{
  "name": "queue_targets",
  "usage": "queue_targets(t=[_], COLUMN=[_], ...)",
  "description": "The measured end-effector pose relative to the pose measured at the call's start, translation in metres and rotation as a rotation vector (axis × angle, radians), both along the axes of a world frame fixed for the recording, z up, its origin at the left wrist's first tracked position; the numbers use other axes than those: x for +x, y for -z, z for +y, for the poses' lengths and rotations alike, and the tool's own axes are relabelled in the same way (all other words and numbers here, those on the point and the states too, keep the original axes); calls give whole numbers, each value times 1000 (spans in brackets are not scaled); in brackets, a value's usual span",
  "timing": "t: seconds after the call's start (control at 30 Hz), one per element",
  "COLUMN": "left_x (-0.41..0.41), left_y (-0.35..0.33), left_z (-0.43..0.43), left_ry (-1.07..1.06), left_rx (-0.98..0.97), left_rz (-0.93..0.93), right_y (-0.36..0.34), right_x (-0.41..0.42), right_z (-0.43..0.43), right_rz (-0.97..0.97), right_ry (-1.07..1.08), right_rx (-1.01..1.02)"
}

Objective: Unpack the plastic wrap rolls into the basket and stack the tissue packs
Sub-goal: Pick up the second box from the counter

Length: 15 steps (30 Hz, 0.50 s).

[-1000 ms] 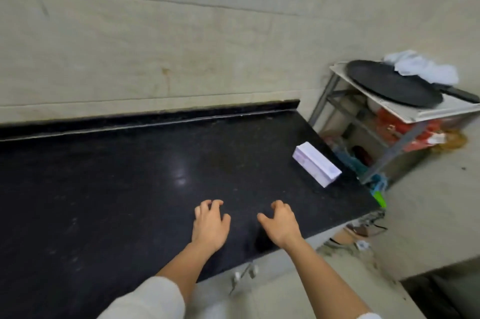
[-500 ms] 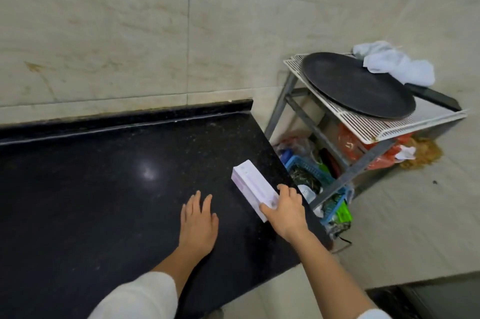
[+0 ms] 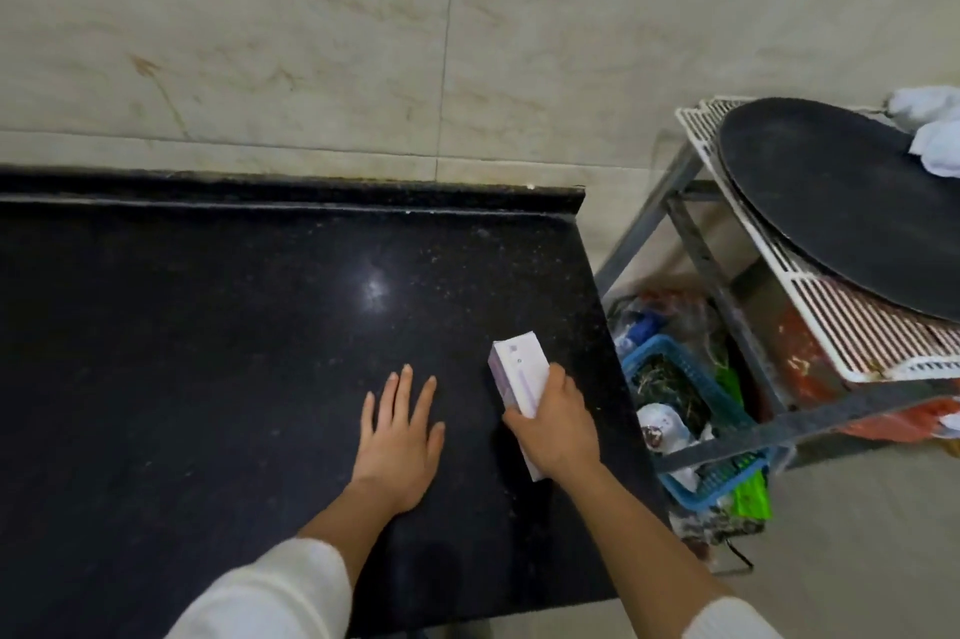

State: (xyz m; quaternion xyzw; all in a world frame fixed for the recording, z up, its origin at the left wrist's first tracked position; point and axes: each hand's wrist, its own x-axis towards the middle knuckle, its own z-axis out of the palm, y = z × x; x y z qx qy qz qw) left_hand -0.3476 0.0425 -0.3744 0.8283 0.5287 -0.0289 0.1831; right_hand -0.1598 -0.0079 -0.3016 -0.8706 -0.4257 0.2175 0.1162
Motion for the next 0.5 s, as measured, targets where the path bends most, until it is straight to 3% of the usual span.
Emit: queue_targets(t=[0.13, 0.27, 0.5], left_x=[4, 1, -133], left_y=[-13, -34, -62], left_z=[1, -9, -10], left_ry=[-52, -268, -531], left_rx=[-108, -160, -145], left_rz=[-22, -182, -220], right_y=[2, 1, -9], right_x=[3, -14, -144], right_z=[6, 21, 58], right_rz=[-16, 52, 150], right_ry=[-49, -105, -330], right_rx=[-4, 36, 88])
